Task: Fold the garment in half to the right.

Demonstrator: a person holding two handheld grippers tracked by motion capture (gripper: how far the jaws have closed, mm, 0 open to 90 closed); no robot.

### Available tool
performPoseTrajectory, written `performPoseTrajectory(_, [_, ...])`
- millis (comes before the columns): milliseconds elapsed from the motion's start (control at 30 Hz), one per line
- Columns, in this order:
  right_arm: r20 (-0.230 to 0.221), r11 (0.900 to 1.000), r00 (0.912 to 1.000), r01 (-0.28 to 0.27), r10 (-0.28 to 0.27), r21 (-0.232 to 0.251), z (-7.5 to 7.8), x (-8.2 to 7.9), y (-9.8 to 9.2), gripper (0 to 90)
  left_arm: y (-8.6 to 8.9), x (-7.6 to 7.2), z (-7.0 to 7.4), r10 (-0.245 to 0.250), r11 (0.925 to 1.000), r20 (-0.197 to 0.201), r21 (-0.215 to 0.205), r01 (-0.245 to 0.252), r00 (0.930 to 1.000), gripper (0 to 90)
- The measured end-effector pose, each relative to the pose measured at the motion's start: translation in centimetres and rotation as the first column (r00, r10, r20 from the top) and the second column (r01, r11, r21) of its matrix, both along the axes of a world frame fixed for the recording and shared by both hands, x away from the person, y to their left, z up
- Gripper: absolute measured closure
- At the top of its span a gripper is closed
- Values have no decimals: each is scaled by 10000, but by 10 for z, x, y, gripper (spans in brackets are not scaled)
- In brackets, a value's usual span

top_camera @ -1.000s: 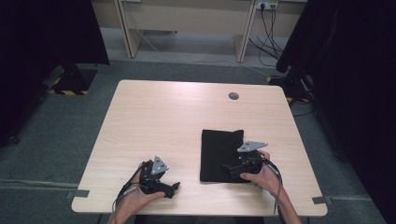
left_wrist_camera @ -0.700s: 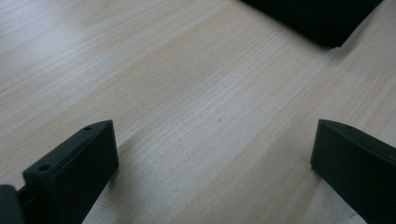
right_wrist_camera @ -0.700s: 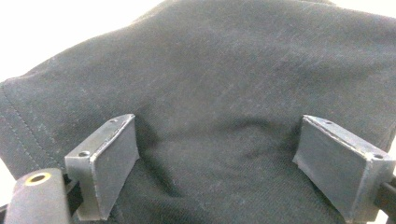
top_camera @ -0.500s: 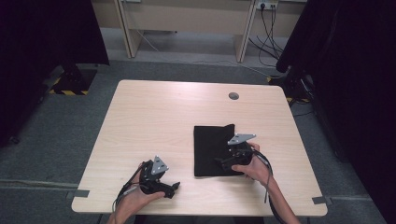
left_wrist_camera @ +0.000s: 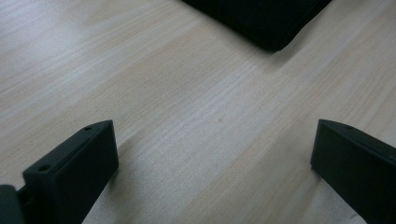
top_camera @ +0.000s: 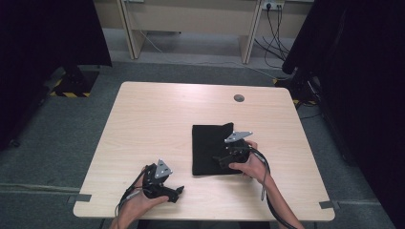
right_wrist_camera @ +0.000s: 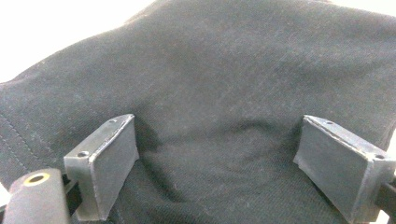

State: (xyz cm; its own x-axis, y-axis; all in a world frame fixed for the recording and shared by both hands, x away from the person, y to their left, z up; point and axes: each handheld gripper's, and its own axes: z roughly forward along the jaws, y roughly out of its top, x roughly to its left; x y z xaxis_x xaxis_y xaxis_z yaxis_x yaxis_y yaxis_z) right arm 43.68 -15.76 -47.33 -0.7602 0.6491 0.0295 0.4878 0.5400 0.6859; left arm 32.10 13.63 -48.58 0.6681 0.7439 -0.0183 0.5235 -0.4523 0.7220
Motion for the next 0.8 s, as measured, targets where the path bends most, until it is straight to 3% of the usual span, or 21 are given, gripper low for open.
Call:
performPoseTrajectory(367, [-126, 9999, 9999, -6, 7, 115, 4, -1, -1, 147, 0, 0, 0, 8, 10000, 1, -4, -8, 10000, 0])
performPoseTrajectory(800, [23, 9927, 9991, 407, -412, 1138, 24, -14, -17, 148, 0, 0, 0, 13, 10000, -1, -3, -13, 10000, 0])
